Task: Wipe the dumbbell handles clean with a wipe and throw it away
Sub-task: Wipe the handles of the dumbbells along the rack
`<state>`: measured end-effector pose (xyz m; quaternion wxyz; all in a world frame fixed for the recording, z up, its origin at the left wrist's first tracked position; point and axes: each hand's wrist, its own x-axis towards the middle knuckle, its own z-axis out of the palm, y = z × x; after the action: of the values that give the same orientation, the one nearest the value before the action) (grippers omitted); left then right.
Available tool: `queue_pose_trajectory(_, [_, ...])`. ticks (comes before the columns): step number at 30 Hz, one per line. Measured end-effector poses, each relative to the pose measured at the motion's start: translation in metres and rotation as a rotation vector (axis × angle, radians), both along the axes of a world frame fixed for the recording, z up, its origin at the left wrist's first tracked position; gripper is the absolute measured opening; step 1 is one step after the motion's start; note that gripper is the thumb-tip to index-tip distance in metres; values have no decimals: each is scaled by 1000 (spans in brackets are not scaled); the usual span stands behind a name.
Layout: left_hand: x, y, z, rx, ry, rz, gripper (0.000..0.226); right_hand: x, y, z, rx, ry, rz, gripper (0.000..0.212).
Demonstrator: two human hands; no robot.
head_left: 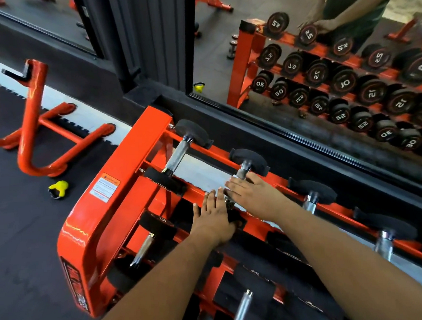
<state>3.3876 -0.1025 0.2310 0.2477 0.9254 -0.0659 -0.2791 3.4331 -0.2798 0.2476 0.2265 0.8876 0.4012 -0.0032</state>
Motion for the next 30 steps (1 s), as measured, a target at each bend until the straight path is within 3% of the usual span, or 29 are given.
queue_pose_trajectory(4, [-1,0,-1,-10,-8,8,100,0,-8,-2,107,-31,-224,65])
queue_pose_trajectory(9, [-1,0,-4,-16,-40,11,100,-19,-9,-20,38,91,13,59])
queue_pose_trajectory(13, [1,0,-4,-7,-13,6,103,-11,-19,-16,169,16,-248,80])
queue_pose_trajectory(18, [1,1,-2,-7,-24,-3,101,-27,-22,-32,191,80,-39,72])
queue_pose_trajectory(22, [1,0,-2,13,-11,-16,102,-9,-25,-19,205,-16,-289,79])
queue_pose_trajectory(26, [1,0,-3,-5,-16,2,102,1,13,-16,125,-106,-355,55])
queue_pose_trajectory(30, [1,0,-3,-19,-21,11,99,-4,19,-18,164,-2,-198,37])
